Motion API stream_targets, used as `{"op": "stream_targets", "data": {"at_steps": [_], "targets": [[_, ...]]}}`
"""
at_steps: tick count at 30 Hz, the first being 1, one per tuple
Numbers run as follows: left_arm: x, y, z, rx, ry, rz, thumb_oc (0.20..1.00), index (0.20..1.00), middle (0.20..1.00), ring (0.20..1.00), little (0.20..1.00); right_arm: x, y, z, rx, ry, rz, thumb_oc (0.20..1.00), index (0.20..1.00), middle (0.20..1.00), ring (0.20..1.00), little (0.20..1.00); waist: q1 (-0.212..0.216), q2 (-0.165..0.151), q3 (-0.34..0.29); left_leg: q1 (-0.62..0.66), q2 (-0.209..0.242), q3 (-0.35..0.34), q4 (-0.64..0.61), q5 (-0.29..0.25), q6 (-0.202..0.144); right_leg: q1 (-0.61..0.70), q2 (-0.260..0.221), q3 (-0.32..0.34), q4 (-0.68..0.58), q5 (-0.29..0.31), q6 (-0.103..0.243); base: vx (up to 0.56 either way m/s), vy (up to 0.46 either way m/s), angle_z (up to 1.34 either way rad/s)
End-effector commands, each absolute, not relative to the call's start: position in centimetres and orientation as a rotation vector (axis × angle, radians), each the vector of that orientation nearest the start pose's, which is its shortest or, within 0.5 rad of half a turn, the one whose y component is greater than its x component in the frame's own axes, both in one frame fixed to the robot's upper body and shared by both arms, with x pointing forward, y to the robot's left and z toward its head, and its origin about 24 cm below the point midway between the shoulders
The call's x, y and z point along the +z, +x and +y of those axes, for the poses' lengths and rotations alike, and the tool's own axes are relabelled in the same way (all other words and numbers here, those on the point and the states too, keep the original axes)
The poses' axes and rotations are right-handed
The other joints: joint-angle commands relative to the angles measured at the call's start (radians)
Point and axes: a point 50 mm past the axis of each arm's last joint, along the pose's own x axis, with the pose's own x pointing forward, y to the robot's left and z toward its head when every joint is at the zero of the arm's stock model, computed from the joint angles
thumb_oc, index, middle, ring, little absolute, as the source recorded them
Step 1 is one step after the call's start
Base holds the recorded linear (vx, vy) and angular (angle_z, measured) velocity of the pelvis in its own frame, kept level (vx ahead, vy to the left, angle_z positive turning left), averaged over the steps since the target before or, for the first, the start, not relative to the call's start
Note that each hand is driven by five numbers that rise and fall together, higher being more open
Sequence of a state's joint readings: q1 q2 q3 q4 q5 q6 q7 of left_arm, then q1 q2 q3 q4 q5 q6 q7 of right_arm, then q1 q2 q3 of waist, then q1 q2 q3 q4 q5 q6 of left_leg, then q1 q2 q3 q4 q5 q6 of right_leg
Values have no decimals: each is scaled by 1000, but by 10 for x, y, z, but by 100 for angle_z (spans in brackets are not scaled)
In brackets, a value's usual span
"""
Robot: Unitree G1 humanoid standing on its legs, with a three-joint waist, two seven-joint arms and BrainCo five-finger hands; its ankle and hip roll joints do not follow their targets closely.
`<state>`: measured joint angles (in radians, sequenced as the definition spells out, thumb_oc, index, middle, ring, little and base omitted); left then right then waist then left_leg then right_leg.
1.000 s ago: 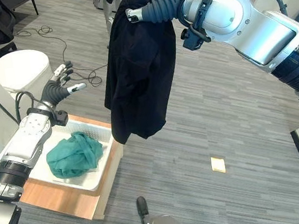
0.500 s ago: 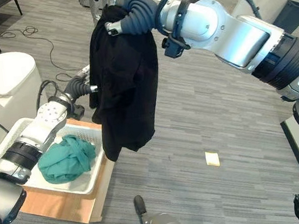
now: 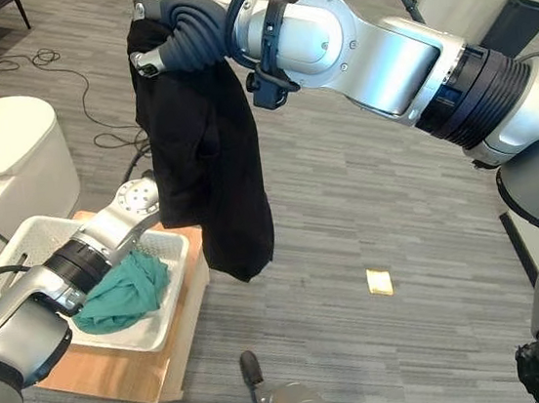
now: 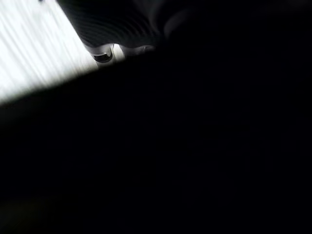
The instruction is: Pick up bed clothes into laundry basket.
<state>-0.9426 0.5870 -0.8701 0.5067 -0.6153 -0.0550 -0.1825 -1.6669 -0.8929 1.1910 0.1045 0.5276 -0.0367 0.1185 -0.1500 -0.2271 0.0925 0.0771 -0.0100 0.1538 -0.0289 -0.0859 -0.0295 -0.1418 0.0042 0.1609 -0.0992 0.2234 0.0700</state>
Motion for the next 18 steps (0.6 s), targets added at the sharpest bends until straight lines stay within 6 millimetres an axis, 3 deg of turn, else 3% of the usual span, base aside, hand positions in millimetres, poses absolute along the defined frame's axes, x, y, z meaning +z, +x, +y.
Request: {"op": "stream_targets", "data": {"at_steps": [1,9,10,16,17,18], "targets": [[169,365,83,-754,449,-173,200,200,200,200,200,423,292,-56,587,-1077,-940,200,200,200,200,200,18,62,12,-37,41,-12,-58,93,-7,74,-22,-8,12,-120,85,2,2,-3],[189,370,108,-638,427,-248,200,200,200,200,200,420,301,-81,515,-1109,-877,200,200,200,200,200,31,64,16,-41,41,-13,-58,94,-8,72,-24,-12,12,-120,85,1,-1,-1],[195,371,119,-590,416,-269,200,200,200,200,200,417,304,-89,503,-1105,-855,200,200,200,200,200,36,68,18,-41,40,-14,-58,94,-7,72,-25,-15,12,-121,86,0,0,0],[199,373,144,-492,396,-277,200,200,200,200,200,410,308,-103,478,-1128,-808,200,200,200,200,200,47,71,23,-41,41,-11,-58,93,-7,71,-26,-18,12,-120,87,0,0,0],[199,373,150,-472,390,-275,200,200,200,200,200,406,309,-107,480,-1153,-784,256,256,256,256,256,49,71,24,-41,41,-11,-58,94,-7,71,-26,-19,12,-120,87,0,0,0],[200,373,160,-447,404,-270,200,200,200,200,200,401,313,-115,478,-1202,-715,1000,1000,1000,1000,1000,51,68,25,-41,42,-10,-58,95,-9,72,-27,-19,12,-119,87,0,0,0]]}}
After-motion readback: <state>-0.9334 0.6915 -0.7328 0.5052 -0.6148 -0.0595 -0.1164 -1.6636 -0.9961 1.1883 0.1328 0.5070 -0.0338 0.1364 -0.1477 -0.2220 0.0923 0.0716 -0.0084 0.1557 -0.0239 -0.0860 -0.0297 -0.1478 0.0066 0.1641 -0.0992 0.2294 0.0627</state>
